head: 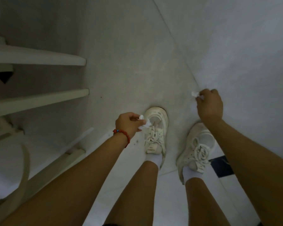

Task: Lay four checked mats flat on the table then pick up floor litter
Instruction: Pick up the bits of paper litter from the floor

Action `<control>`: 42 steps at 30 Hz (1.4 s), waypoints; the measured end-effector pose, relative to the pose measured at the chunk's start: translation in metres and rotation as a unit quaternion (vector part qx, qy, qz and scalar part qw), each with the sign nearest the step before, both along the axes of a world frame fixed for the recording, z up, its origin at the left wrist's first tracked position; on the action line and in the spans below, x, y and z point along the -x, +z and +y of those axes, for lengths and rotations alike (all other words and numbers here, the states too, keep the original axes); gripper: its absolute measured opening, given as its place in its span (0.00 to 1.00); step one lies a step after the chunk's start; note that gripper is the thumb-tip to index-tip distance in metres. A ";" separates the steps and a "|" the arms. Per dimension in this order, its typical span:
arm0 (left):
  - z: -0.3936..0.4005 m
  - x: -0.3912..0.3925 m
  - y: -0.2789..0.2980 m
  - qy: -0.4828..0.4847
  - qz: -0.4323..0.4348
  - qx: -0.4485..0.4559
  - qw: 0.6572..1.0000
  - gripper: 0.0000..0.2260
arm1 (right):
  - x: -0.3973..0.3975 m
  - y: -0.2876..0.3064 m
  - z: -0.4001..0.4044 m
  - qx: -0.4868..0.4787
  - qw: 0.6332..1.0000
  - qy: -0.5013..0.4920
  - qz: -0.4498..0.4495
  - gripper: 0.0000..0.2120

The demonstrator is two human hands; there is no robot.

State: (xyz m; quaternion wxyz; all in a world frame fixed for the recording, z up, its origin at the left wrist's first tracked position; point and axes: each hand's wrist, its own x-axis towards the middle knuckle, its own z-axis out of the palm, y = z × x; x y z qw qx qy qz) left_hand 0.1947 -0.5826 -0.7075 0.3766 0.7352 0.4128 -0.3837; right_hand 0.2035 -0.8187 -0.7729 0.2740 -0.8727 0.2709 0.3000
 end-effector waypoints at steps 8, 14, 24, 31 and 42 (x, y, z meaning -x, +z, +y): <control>-0.039 -0.038 0.116 -0.032 -0.072 0.027 0.997 0.08 | 0.005 0.148 -0.037 -0.110 0.986 -0.117 -0.051 0.08; -0.073 -0.078 0.254 -0.029 -0.142 0.061 0.988 0.07 | -0.004 0.302 -0.082 -0.116 0.950 -0.259 -0.133 0.07; -0.109 -0.119 0.479 -0.086 -0.236 0.094 0.963 0.04 | -0.012 0.521 -0.137 -0.148 0.892 -0.383 -0.187 0.04; -0.123 -0.136 0.563 -0.055 -0.296 0.089 0.949 0.08 | -0.004 0.604 -0.158 -0.154 0.877 -0.406 -0.205 0.09; -0.145 -0.238 0.575 0.004 -0.284 0.125 0.951 0.07 | -0.123 0.638 -0.204 -0.147 0.875 -0.408 -0.214 0.11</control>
